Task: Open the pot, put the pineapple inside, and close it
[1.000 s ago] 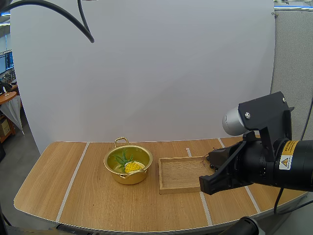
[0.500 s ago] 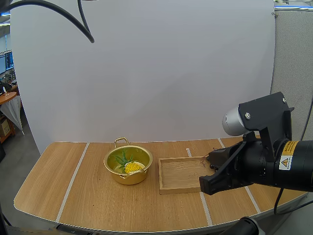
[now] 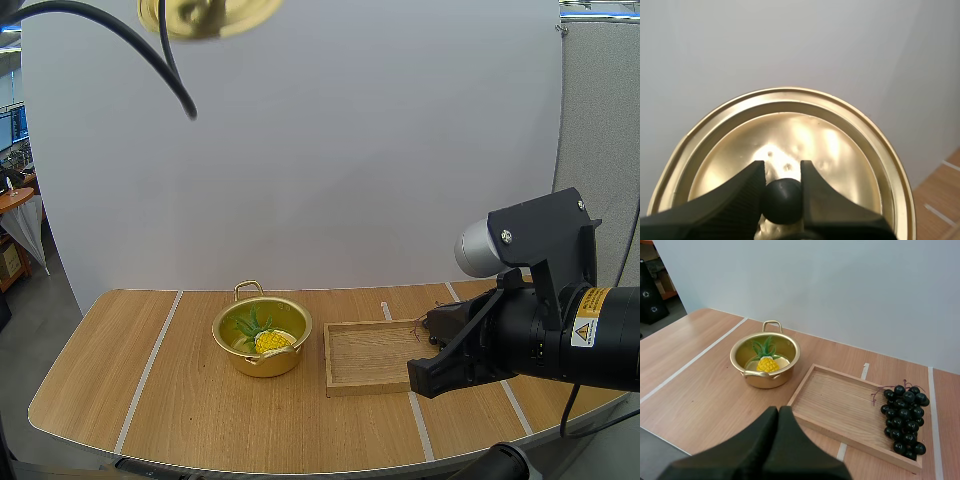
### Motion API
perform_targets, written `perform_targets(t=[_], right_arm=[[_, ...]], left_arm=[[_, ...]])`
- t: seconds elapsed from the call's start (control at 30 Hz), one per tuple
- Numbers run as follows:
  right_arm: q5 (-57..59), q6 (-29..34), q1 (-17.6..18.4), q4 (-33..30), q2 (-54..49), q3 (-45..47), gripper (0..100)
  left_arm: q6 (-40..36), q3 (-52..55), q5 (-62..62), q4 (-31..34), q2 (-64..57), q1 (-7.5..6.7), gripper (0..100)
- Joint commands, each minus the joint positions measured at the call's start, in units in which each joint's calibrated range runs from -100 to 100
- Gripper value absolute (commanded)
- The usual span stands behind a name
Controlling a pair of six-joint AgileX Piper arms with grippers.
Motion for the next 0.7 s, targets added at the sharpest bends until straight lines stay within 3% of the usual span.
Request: perform_targets(t=[0.0,0.57,0.67], right_arm=[[0.0,0.0,-0.2,-0.4,-0.4,0.0,0],[0.0,0.0,-0.2,-0.4,-0.4,0.0,0],[0.0,0.0,-0.2,-0.4,-0.4,0.0,0]], left_arm=[[-0.1,1.7,12.1,-3.9,2.3,-0.11,0],[9.9,36.3,12.1,-4.3,2.9,-0.11,0],[11.1,41.6,7.5,-4.3,3.3,-0.11,0]])
